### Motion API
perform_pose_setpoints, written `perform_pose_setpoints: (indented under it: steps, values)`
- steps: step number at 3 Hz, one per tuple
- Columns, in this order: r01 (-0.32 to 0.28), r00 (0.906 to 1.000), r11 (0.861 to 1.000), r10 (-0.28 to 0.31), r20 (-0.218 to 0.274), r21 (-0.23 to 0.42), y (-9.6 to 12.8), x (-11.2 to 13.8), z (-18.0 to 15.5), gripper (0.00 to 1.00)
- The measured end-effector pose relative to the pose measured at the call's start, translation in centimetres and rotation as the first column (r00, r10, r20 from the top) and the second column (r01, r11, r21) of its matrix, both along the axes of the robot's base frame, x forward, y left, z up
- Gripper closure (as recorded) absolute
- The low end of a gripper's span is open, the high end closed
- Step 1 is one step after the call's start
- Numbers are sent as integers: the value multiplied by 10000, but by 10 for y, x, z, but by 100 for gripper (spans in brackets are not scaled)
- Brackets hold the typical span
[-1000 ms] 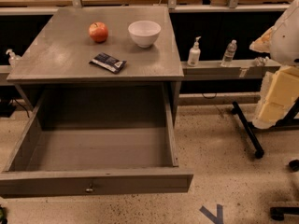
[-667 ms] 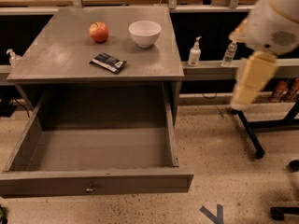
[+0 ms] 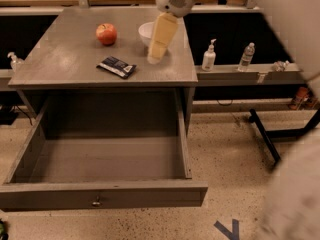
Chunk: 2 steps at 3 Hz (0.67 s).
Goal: Place rxbar blueberry into top drawer
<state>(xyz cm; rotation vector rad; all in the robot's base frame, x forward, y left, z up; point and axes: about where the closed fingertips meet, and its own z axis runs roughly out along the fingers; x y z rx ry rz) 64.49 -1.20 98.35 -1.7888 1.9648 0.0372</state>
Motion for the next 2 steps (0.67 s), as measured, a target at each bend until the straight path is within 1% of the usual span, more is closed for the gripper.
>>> perform_pose_setpoints:
  steps: [1, 2]
  values:
    - [446, 9989, 9960, -455, 95, 771, 59, 44, -5, 0]
    - [1862, 9795, 9719, -1951, 503, 1442, 72, 81, -10, 0]
